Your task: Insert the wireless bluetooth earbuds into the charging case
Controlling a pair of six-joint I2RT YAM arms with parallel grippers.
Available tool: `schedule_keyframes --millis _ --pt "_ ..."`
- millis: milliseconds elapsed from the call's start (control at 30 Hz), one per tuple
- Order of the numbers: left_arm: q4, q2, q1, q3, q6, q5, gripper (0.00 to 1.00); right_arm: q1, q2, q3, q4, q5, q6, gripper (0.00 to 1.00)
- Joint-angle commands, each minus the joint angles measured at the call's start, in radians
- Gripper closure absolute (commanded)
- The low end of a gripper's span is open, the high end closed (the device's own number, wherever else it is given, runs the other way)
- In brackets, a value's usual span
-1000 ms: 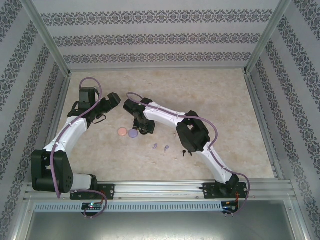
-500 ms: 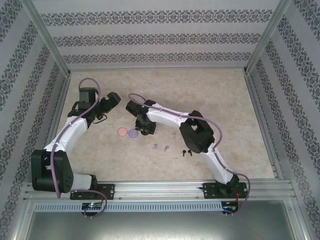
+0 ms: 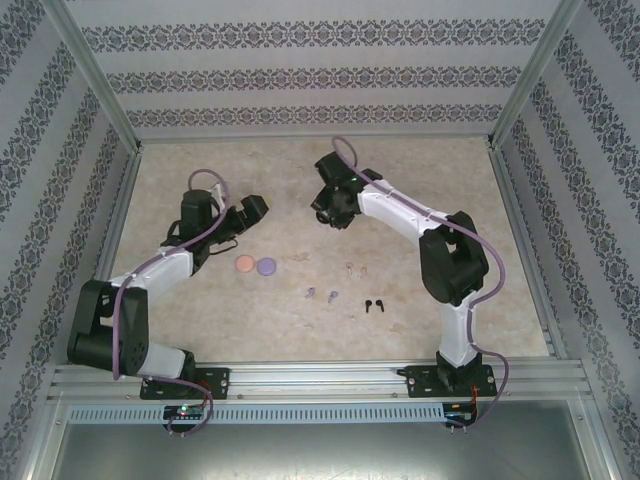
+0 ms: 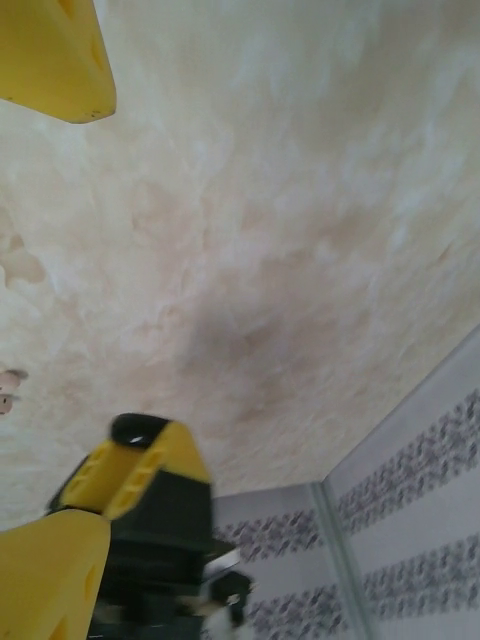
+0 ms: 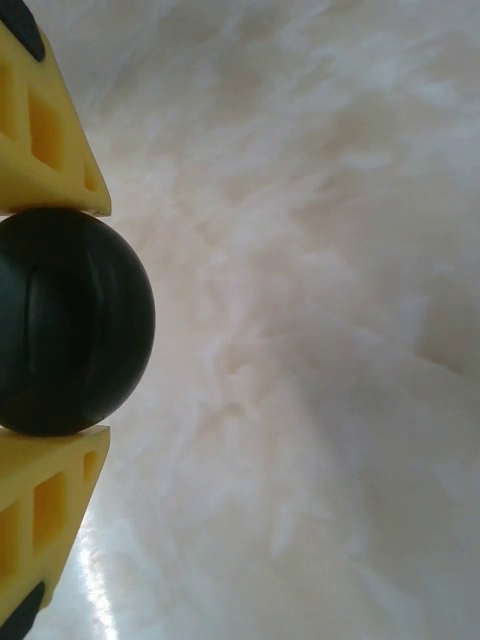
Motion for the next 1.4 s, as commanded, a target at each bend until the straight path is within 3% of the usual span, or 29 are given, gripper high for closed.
schedule_keyframes --millis 0,200,367,533,1367 --pt "0.25 0.048 -0.077 -0.016 0.005 0.023 0.01 -0.025 -0.027 -0.029 0.071 -0.069 0.093 0.56" --pt "0.39 0.174 -0.218 0.007 0.016 -0.075 0.01 -0.059 -0.049 -0.08 0.167 -0.129 0.184 0.56" --pt "0.489 0.293 -0.272 0.041 -0.01 -0.106 0.11 -0.064 -0.07 -0.103 0.191 -0.154 0.195 0.56" --pt "0.565 0.37 -0.299 0.081 -0.028 -0.12 0.24 -0.065 -0.092 -0.134 0.215 -0.164 0.206 0.56" --pt "0.735 0.563 -0.329 0.185 -0.103 -0.174 0.54 -0.054 -0.104 -0.163 0.245 -0.176 0.218 0.56"
